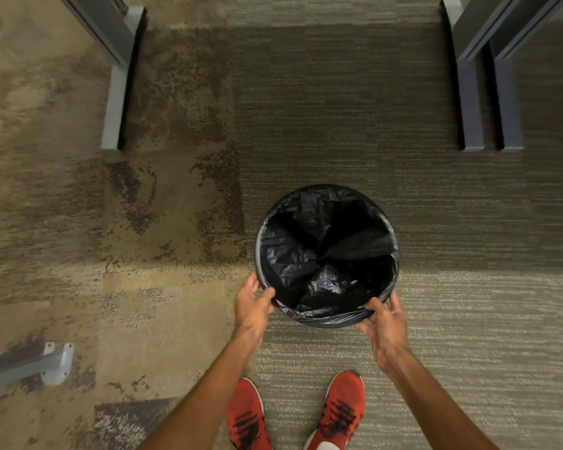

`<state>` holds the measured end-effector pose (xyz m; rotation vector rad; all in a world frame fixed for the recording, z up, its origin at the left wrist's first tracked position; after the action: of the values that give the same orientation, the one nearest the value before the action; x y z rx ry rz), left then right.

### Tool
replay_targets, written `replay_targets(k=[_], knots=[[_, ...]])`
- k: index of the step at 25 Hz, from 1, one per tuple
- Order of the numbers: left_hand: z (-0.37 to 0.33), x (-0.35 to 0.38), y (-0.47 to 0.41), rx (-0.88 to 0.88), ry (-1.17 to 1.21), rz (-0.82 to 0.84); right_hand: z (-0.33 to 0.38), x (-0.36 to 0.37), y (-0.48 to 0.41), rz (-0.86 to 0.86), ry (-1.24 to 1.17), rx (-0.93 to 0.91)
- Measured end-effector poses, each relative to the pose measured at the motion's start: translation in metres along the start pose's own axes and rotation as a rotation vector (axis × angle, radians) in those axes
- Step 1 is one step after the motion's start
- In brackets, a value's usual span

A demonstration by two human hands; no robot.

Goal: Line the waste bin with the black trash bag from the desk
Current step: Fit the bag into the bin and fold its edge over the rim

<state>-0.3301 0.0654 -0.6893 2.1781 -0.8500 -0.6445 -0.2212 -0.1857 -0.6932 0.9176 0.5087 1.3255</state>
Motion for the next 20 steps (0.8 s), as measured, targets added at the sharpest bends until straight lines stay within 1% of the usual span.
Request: replay_targets(k=[3,6,15,20], knots=[[-0.007,-0.030,-0.005,0.019,0.045,-0.024,-0.002,0.030,0.010,0.018,0.045,-0.070],[-0.022,-0.076,-0.013,0.042,0.085,-0.074,-0.012,0.080,0.019,0.085,0.064,-0.098],[-0.050,-0.251,-0.059,0.089,0.137,-0.294,-0.093,0.264,0.053,0.240,0.133,-0.022],[-0.056,-0.322,-0.089,0.099,0.139,-0.365,-0.139,0.342,0.058,0.317,0.208,0.008]])
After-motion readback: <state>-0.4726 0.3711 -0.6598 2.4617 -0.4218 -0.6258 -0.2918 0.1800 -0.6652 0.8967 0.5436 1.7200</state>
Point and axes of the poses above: each hand's wrist, its own y-axis away from the middle knuckle, its own x-axis out of the palm, z = x × y, the point moved 7 cm from there along -y, towards the middle knuckle, and after that the axes turned 7 degrees about -y, right-handed, at the moved point
